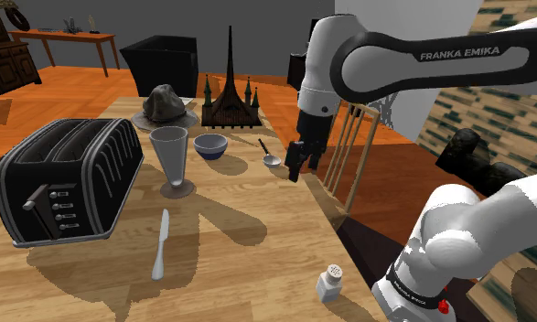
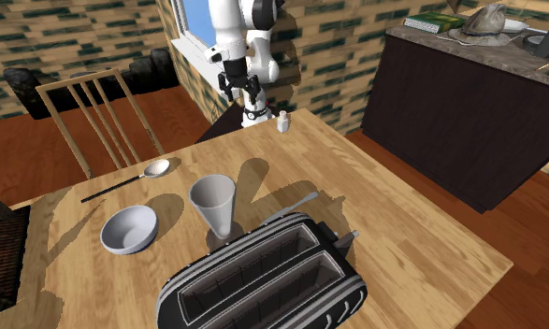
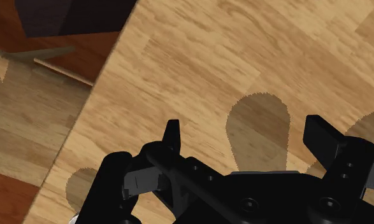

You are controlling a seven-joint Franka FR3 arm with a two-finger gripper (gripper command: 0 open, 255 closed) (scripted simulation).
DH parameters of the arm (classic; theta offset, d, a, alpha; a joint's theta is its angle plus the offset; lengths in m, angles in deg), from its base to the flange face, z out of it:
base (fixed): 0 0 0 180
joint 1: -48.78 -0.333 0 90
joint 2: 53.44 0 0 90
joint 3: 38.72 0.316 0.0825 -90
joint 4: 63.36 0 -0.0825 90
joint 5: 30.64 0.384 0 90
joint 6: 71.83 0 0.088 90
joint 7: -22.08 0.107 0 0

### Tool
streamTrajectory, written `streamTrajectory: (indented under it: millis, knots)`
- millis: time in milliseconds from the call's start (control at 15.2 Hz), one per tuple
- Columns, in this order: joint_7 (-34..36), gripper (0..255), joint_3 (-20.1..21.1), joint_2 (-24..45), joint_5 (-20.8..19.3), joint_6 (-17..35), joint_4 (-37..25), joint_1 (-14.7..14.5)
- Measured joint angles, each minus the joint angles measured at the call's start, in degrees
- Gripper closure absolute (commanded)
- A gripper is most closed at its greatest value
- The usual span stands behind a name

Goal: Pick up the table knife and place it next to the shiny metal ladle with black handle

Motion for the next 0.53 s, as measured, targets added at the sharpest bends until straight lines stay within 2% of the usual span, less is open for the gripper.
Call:
streamTrajectory:
  millis: [528]
  knots:
    - [14.7,0,9.2,13.0,3.9,12.5,-3.4,0.1]
